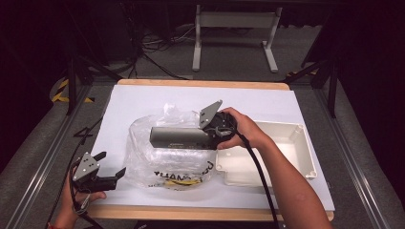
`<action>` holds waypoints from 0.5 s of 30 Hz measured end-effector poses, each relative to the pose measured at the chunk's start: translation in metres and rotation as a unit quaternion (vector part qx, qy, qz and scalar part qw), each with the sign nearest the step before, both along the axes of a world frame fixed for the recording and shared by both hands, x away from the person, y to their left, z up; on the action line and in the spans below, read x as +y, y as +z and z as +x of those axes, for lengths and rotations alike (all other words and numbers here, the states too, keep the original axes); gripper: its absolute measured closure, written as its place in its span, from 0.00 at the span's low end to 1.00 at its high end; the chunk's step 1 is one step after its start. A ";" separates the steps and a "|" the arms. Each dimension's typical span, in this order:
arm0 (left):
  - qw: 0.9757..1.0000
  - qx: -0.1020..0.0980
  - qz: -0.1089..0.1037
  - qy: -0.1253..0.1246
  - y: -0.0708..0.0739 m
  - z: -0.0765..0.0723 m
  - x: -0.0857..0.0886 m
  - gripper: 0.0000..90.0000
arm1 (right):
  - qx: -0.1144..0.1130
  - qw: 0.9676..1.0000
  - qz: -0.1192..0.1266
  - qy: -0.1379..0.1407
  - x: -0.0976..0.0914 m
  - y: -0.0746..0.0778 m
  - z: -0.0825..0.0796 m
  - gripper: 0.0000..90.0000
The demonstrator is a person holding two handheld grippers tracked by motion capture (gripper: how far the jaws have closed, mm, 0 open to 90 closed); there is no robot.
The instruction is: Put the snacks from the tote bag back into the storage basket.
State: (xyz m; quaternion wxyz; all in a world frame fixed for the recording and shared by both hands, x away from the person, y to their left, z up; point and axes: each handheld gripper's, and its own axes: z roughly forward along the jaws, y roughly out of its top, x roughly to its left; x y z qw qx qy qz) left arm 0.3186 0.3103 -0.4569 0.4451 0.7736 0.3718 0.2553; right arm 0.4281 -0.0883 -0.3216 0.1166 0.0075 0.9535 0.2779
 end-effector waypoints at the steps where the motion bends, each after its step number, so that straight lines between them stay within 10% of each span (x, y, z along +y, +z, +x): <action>1: 1.000 0.000 0.000 0.000 0.000 0.000 0.000 0.09 | 0.000 1.000 -0.001 -0.002 0.000 0.001 0.000 0.48; 15: 1.000 0.001 0.003 0.001 0.000 0.000 0.000 0.09 | -0.006 1.000 -0.004 0.000 -0.006 0.011 -0.004 0.48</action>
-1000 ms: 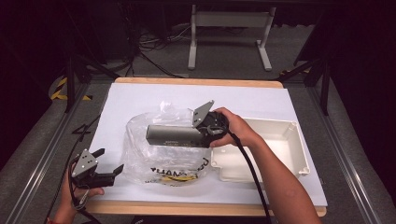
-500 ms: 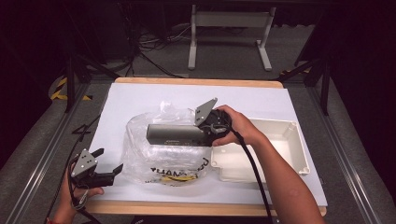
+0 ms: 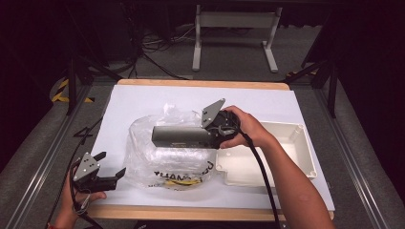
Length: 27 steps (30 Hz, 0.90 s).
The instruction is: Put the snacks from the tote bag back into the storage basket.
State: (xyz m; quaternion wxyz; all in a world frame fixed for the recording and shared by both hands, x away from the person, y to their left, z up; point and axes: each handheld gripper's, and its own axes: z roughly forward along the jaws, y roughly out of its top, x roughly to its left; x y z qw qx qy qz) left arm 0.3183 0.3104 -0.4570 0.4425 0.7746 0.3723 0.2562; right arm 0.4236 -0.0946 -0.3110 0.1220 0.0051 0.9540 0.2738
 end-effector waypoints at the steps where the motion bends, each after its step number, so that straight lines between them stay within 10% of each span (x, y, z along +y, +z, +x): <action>1: 1.000 0.000 0.000 0.001 0.000 0.000 0.000 0.09 | -0.001 1.000 0.001 0.001 -0.001 0.001 0.000 0.48; 27: 1.000 -0.001 -0.002 -0.004 0.003 -0.001 -0.003 0.09 | -0.015 0.999 0.016 -0.035 -0.068 0.019 -0.015 0.48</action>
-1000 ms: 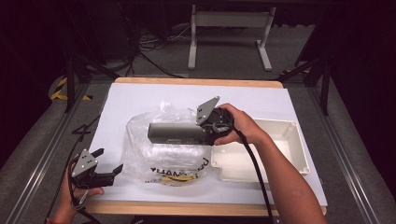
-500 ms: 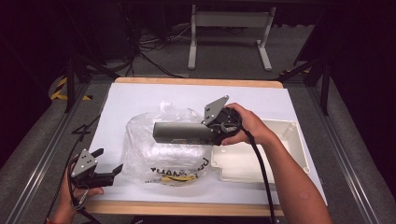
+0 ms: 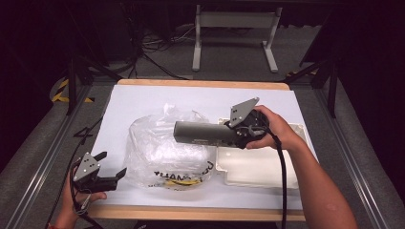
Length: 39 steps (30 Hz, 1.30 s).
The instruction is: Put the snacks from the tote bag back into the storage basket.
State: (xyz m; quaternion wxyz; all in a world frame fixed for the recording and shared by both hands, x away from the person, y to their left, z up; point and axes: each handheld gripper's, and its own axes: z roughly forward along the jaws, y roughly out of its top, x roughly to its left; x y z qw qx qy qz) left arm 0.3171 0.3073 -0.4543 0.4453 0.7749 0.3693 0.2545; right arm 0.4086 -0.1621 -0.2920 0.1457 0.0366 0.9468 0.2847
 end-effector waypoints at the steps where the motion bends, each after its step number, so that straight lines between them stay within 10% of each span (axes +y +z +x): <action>1: 1.000 -0.001 0.000 0.002 0.000 0.000 0.000 0.09 | -0.002 1.000 0.001 -0.004 -0.004 0.000 -0.001 0.48; 39: 1.000 0.010 0.006 -0.003 -0.002 0.001 -0.001 0.09 | -0.013 0.999 0.020 -0.040 -0.094 0.003 -0.024 0.48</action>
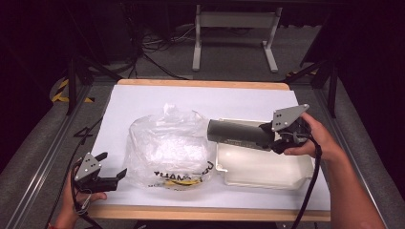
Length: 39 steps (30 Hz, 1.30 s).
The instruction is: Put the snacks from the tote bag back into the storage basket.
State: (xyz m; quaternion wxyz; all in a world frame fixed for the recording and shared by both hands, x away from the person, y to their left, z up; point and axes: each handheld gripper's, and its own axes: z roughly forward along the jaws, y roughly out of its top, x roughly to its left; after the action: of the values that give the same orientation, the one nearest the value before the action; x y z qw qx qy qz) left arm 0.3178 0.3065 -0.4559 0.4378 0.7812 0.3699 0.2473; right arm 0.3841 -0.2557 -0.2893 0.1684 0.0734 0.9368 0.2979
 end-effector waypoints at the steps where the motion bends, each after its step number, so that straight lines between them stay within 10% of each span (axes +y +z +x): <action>1: 1.000 0.000 0.001 0.001 0.000 0.000 0.000 0.09 | 0.000 1.000 0.001 -0.001 -0.002 -0.001 -0.001 0.48; 17: 1.000 0.000 0.003 0.001 0.000 0.000 -0.001 0.09 | 0.009 1.000 -0.003 -0.021 -0.035 -0.011 -0.010 0.48; 39: 1.000 -0.001 0.007 0.000 0.000 0.000 -0.002 0.09 | 0.054 0.996 -0.064 0.003 -0.033 -0.038 0.002 0.48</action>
State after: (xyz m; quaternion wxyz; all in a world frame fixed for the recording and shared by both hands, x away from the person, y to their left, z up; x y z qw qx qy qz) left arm 0.3181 0.3040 -0.4558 0.4328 0.7839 0.3679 0.2505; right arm 0.3862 -0.2892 -0.3271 0.1208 0.0761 0.9618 0.2335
